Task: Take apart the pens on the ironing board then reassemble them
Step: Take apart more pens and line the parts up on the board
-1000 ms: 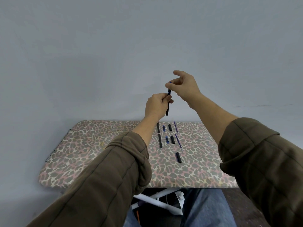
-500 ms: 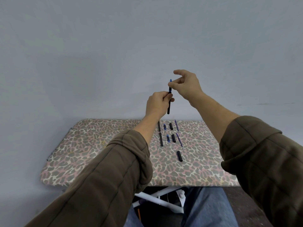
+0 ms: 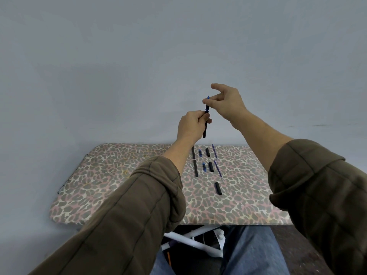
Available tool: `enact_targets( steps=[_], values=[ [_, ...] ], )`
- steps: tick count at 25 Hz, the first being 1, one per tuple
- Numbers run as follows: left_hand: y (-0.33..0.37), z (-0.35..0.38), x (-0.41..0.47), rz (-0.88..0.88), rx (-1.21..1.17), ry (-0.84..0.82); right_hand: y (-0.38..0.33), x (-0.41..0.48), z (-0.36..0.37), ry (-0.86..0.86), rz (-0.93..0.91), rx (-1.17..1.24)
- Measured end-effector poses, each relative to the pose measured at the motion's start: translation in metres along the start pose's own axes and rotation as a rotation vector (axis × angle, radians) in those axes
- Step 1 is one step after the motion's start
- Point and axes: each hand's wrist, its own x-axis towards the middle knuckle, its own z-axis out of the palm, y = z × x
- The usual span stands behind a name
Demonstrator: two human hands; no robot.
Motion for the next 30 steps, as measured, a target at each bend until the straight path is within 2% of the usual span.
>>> enact_targets(
  steps=[4,9,14,20,25,30],
  values=[
    [-0.0015,0.0006,-0.0005,-0.006,-0.009,-0.006,-0.0010,-0.0010,-0.0005,-0.066,-0.001,0.020],
    [0.0018,-0.0001,-0.0004,-0.006,-0.021,-0.007,-0.0017,-0.0017,-0.0008,0.059,-0.023,-0.008],
    [0.0002,-0.0002,-0.0011,-0.016,-0.031,-0.008,-0.0011,-0.0016,-0.0024,-0.050,-0.015,0.018],
    [0.0032,0.0003,-0.0012,-0.003,-0.034,-0.009,-0.0038,-0.0021,0.0023,0.045,-0.031,-0.026],
    [-0.0014,-0.0008,-0.0019,-0.014,-0.034,-0.005,-0.0046,-0.0018,0.0004,-0.073,-0.016,-0.027],
    [0.0008,-0.0008,-0.0017,-0.006,-0.022,-0.006,-0.0078,-0.0030,0.0018,0.049,-0.015,-0.049]
  ],
)
